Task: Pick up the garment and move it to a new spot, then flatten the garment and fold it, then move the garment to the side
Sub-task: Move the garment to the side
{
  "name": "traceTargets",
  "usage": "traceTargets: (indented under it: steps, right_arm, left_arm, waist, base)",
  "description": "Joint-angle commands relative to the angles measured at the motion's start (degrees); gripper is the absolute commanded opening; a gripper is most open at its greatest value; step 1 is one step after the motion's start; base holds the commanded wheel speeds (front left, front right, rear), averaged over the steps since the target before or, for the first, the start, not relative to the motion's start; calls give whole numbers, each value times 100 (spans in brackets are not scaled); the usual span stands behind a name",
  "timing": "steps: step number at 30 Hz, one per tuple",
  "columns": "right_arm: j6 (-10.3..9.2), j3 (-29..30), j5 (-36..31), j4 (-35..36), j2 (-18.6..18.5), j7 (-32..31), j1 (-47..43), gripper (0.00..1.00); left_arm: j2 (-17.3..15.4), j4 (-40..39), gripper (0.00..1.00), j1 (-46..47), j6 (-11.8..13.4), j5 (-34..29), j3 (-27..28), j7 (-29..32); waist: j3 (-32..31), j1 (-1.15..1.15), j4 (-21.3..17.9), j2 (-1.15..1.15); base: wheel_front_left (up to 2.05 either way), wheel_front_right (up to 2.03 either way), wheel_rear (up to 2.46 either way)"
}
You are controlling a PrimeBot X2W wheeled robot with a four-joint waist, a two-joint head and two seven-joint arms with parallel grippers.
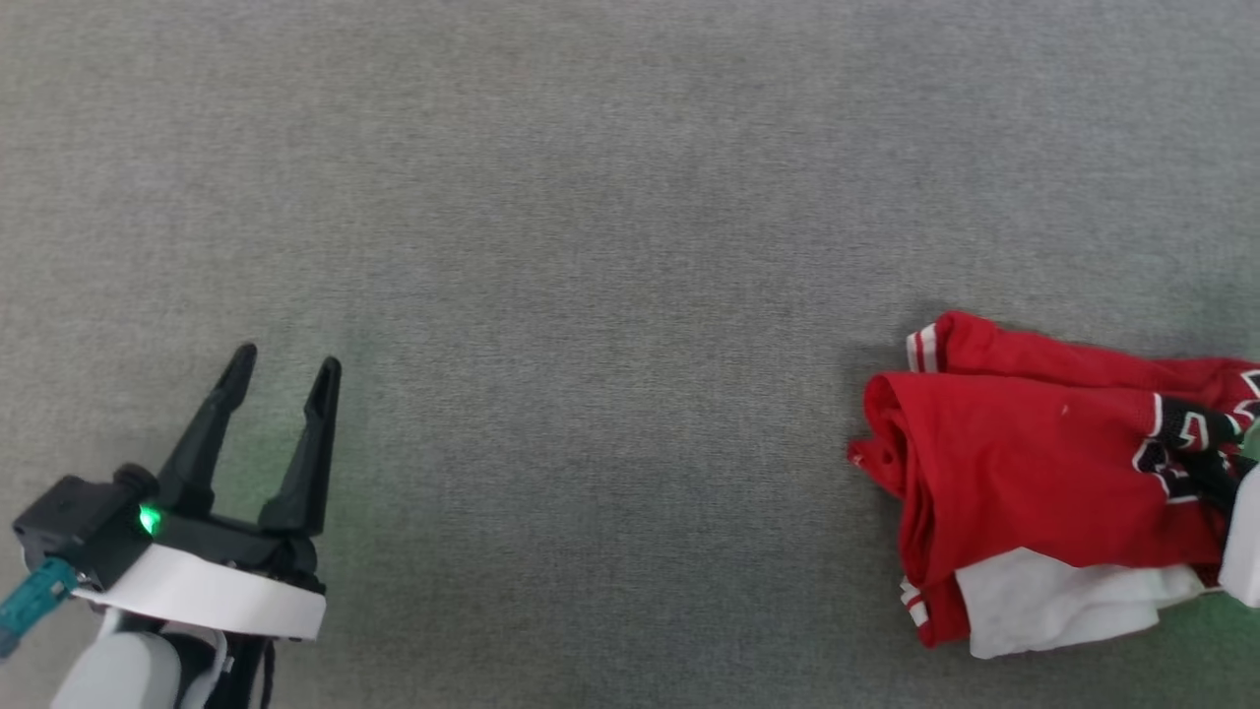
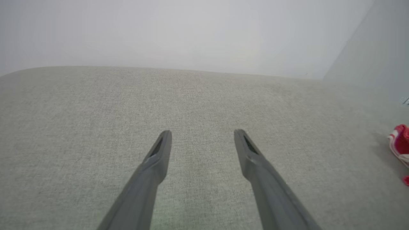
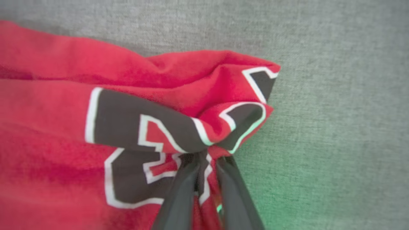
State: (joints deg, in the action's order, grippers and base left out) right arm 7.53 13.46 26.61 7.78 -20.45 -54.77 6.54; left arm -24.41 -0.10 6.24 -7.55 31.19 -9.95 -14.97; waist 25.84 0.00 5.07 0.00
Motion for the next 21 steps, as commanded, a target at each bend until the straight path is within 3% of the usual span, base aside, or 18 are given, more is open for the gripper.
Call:
traceTargets:
  steps: [1,12,21]
  right_arm:
    - [-14,-44,-101,-286,160,82,-50,0]
    - [-18,982,-474,-61,152,1082,210,0]
    - [-18,2328,-1263,-169,406,2075,1124,0]
  left_arm:
    - [-66,-56,100,119,15,-60,1,-28]
    - [-648,-392,100,543,15,-180,-202,-29]
    - [-1510,-850,100,1448,15,-52,-157,-29]
  waist:
    - [2,0,-116,0]
    - [305,0,-816,0]
    - [1036,0,-1424,0]
  base:
    - [0,0,0]
    - [0,0,0]
    - [0,0,0]
